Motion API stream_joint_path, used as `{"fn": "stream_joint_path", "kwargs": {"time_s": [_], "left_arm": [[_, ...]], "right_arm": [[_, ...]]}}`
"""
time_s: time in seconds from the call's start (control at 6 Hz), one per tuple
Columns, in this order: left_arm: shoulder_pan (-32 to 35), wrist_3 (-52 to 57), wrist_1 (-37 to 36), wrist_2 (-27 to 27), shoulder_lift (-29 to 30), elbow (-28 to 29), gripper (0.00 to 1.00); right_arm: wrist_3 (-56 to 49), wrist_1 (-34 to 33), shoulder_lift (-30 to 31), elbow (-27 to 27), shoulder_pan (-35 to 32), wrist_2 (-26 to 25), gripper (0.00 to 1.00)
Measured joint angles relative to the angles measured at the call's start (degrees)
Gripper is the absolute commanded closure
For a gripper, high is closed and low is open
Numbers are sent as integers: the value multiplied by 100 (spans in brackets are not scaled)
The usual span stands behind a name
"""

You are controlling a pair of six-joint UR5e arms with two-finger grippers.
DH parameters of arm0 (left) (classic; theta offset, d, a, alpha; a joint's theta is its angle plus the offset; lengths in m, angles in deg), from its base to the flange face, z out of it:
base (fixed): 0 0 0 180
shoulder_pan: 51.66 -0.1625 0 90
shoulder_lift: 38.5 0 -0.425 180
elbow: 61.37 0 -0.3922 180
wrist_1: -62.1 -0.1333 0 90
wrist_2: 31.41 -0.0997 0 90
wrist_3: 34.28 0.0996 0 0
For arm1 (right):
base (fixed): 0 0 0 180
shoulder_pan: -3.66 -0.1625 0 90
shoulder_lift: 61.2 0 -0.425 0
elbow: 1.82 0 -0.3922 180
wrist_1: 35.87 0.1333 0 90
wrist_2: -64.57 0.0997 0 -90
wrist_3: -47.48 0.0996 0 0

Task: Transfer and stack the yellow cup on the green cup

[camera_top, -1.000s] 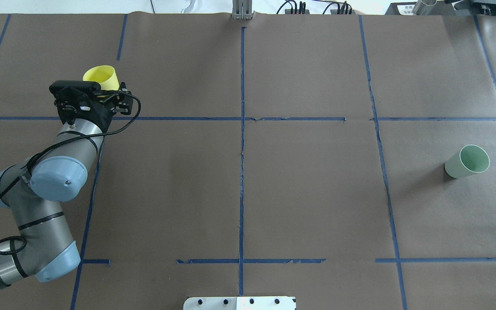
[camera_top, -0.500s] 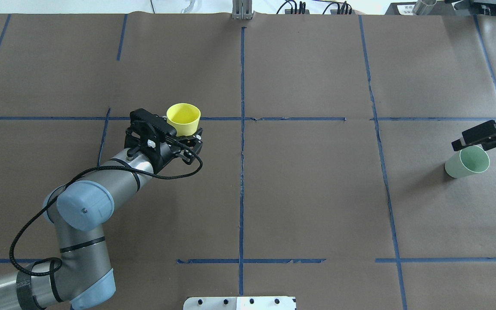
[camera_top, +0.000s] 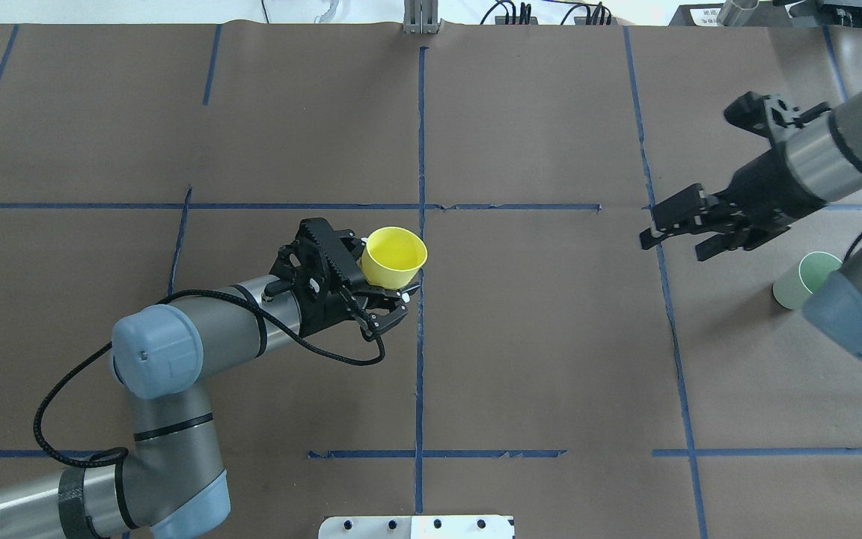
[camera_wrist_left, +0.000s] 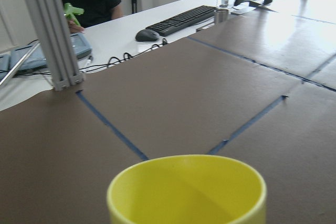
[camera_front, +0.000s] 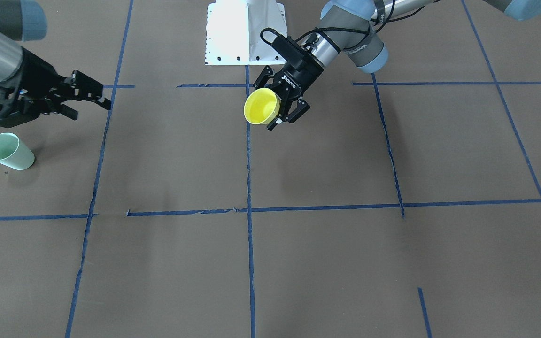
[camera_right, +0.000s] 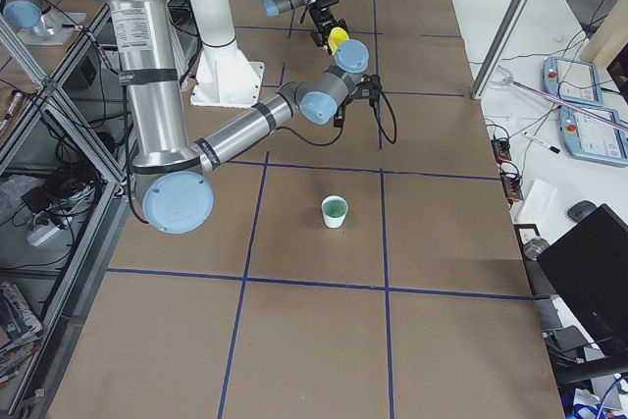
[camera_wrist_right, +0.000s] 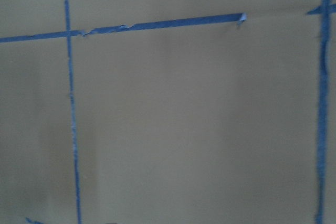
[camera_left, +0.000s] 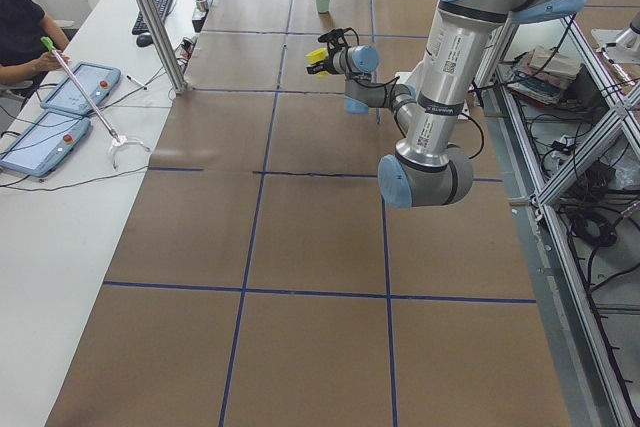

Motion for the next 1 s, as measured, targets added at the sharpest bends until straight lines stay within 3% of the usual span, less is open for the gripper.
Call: {"fn": "stream_joint_path", "kwargs": {"time_s": [0.33,0.5,1.0], "left_arm": [[-122,36,139,60,27,-12,68],[-175,32,204,64,8,-42,59],[-412,65,356,48,-118,-93,57]], "right_arm": [[1088,-27,-871,47,815,-222,0],[1321,-33,-1122,100,1114,-332,0],[1494,-21,-1473,328,1351,-371,0]]}}
